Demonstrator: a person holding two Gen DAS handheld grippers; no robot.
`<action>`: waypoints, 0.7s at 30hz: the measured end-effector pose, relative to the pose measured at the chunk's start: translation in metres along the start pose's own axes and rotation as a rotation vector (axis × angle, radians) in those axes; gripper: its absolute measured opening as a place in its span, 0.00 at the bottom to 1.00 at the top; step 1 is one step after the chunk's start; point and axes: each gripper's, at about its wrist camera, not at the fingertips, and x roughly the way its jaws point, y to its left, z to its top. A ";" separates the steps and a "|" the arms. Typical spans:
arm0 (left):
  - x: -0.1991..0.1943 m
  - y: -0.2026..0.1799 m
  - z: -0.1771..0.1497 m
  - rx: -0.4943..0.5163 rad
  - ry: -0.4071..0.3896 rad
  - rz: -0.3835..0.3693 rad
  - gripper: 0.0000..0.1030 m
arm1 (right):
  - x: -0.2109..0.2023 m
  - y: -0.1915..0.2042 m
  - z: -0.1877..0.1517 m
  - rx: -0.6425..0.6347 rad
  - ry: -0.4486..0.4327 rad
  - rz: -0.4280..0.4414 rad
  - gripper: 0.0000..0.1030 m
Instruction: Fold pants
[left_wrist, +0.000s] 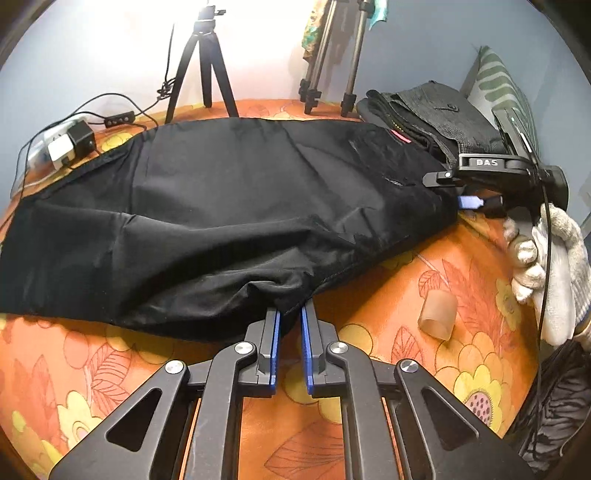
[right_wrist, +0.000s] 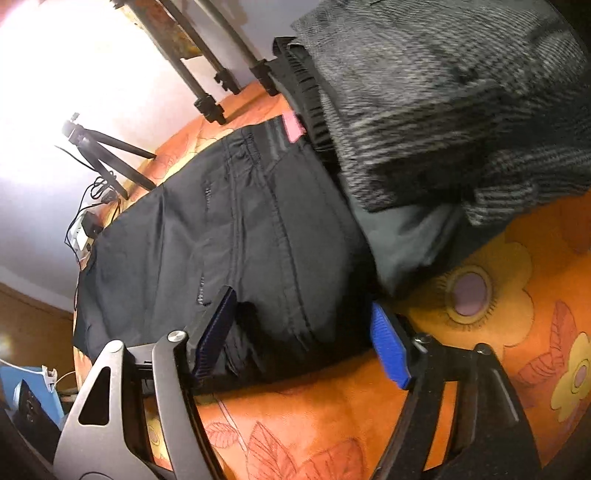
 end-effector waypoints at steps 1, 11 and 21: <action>0.001 -0.001 0.000 0.006 0.004 0.002 0.08 | 0.000 0.004 0.000 -0.016 -0.006 -0.024 0.52; 0.010 0.005 -0.004 -0.012 0.057 -0.026 0.09 | -0.027 0.048 -0.011 -0.264 -0.149 -0.207 0.14; -0.037 0.034 -0.011 -0.077 -0.020 -0.057 0.11 | -0.054 0.057 -0.003 -0.344 -0.192 -0.169 0.32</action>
